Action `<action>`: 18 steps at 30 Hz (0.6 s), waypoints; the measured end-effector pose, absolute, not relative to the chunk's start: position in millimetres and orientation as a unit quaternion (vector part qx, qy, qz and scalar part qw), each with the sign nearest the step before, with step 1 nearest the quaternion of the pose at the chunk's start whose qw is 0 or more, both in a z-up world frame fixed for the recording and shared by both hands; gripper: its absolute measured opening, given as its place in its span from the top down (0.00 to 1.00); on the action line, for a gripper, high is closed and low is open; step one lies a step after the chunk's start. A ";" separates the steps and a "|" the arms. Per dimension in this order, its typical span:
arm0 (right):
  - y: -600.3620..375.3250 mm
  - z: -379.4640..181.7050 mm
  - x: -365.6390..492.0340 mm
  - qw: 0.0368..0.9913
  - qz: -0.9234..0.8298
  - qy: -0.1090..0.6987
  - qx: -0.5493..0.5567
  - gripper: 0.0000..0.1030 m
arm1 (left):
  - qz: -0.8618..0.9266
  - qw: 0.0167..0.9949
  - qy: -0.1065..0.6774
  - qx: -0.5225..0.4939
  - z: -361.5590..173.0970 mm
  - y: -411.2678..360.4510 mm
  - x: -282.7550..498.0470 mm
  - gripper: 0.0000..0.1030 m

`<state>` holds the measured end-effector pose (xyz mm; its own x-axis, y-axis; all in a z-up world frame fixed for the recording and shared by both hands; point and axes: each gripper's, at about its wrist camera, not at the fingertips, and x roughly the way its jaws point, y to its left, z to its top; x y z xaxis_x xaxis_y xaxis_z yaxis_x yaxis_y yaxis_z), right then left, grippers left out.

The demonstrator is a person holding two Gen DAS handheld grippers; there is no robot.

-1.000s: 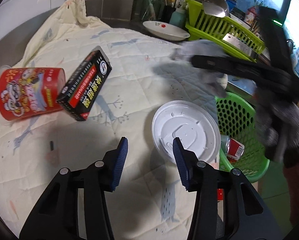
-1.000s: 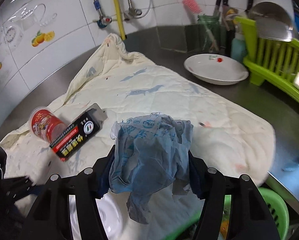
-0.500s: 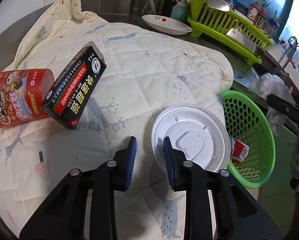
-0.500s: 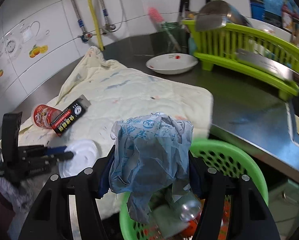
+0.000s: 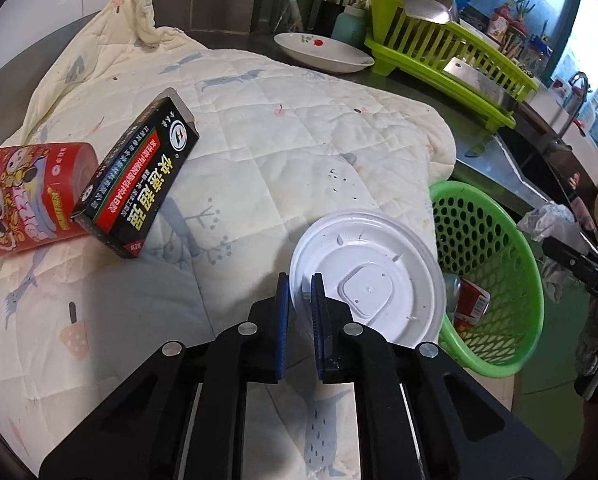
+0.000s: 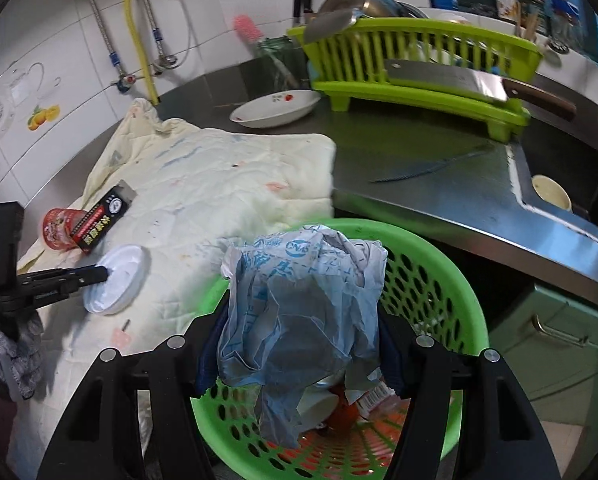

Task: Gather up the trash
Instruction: 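Drop the tissue into the green basket with the right tool while the left tool grasps the white plastic lid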

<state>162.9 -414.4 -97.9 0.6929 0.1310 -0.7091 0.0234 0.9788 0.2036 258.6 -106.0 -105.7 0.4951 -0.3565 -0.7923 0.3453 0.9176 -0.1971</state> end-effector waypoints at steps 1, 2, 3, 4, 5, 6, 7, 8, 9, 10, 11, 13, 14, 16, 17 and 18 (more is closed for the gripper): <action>-416.9 -99.7 162.0 0.914 0.025 0.392 0.100 0.40 | -0.203 0.866 0.458 -0.008 -104.0 -104.9 256.6 0.92; -418.9 -101.0 161.8 0.914 0.022 0.393 0.100 0.40 | -0.203 0.866 0.456 -0.013 -101.3 -103.2 253.9 0.93; -421.5 -103.2 161.5 0.913 0.020 0.396 0.101 0.40 | -0.204 0.867 0.455 -0.017 -98.8 -101.6 252.0 0.93; -423.6 -104.8 161.9 0.912 0.016 0.397 0.101 0.40 | -0.206 0.868 0.452 -0.019 -96.2 -100.1 249.8 0.94; -425.2 -106.5 162.0 0.912 0.011 0.398 0.100 0.39 | -0.207 0.869 0.449 -0.021 -94.1 -99.0 247.7 0.95; -426.3 -107.9 162.4 0.911 0.007 0.399 0.101 0.39 | -0.210 0.870 0.445 -0.022 -90.1 -98.5 244.1 0.95; -428.3 -109.8 163.7 0.910 0.004 0.401 0.103 0.38 | -0.213 0.871 0.442 -0.024 -87.0 -98.1 241.3 0.96; -430.2 -111.8 164.8 0.909 0.001 0.403 0.105 0.38 | -0.214 0.872 0.440 -0.024 -85.1 -98.2 239.6 0.96; -432.6 -114.0 165.9 0.909 -0.003 0.403 0.105 0.37 | -0.215 0.872 0.439 -0.023 -82.8 -99.0 237.1 0.96; -435.0 -116.6 167.7 0.908 -0.007 0.406 0.105 0.36 | -0.218 0.871 0.439 -0.023 -81.4 -100.6 235.3 0.96; -437.8 -119.3 170.0 0.906 -0.011 0.409 0.106 0.33 | -0.222 0.870 0.439 -0.024 -80.4 -102.0 233.2 0.96; -441.9 -123.6 172.9 0.904 -0.014 0.412 0.113 0.26 | -0.228 0.870 0.437 -0.023 -77.2 -106.1 229.6 0.96; -443.7 -124.8 173.8 0.904 -0.015 0.411 0.114 0.25 | -0.231 0.870 0.436 -0.023 -75.5 -109.1 227.9 0.96; -449.0 -128.0 175.0 0.903 -0.019 0.412 0.118 0.22 | -0.237 0.869 0.434 -0.022 -72.6 -115.8 224.7 0.96; -450.4 -128.5 175.1 0.903 -0.019 0.411 0.120 0.22 | -0.243 0.868 0.433 -0.022 -70.8 -120.5 223.2 0.96; -452.4 -128.1 173.9 0.905 -0.025 0.409 0.118 0.22 | -0.247 0.867 0.432 -0.019 -69.3 -125.7 221.6 0.96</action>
<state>173.9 -452.4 -128.1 0.6645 0.0513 -0.7456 0.1421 0.9707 0.1935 221.6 -125.7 -69.3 0.5042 -0.4448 -0.7402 0.4125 0.8771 -0.2460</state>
